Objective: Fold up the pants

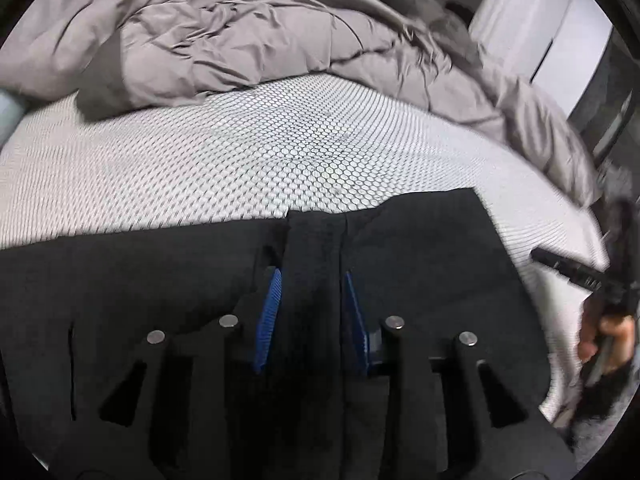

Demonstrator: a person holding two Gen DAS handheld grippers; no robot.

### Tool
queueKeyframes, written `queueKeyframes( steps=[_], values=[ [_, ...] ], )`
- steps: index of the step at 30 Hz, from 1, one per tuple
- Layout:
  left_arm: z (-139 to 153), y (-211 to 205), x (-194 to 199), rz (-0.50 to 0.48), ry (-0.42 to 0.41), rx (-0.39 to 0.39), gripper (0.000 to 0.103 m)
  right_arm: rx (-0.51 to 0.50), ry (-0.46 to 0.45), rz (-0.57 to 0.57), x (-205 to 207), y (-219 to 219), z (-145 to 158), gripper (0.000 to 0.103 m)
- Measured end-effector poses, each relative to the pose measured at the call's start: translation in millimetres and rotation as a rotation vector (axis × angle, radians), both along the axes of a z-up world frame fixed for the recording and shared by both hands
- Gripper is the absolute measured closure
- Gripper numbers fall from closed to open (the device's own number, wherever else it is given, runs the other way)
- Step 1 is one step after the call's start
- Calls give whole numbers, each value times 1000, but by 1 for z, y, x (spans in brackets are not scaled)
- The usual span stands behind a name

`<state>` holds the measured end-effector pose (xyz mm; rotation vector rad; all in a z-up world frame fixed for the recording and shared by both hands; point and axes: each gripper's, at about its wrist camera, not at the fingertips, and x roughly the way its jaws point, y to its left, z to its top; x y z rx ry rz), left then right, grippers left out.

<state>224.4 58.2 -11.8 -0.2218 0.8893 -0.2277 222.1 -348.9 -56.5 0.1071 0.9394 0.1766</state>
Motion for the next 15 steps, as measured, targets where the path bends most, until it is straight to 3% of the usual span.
queueKeyframes(
  steps=[6, 8, 10, 11, 12, 14, 15],
  values=[
    [-15, 23, -67, 81, 14, -24, 68, 382, 170, 138, -18, -21, -37, 45],
    [-25, 23, -77, 74, 33, -24, 68, 457, 216, 189, -16, -17, -48, 45],
    [-33, 24, -84, 61, 33, -10, 68, 476, 204, 211, -21, -6, -54, 45],
    [-35, 23, -86, 49, 34, -5, 67, 488, 196, 221, -20, -2, -56, 49],
    [-36, 22, -88, 38, 32, -3, 68, 486, 178, 226, -20, 6, -57, 65],
    [-36, 19, -90, 17, 32, 2, 68, 438, 167, 213, -17, 16, -57, 83],
    [-36, 17, -91, 9, 32, 11, 68, 413, 151, 223, -18, 21, -54, 86]
  ],
)
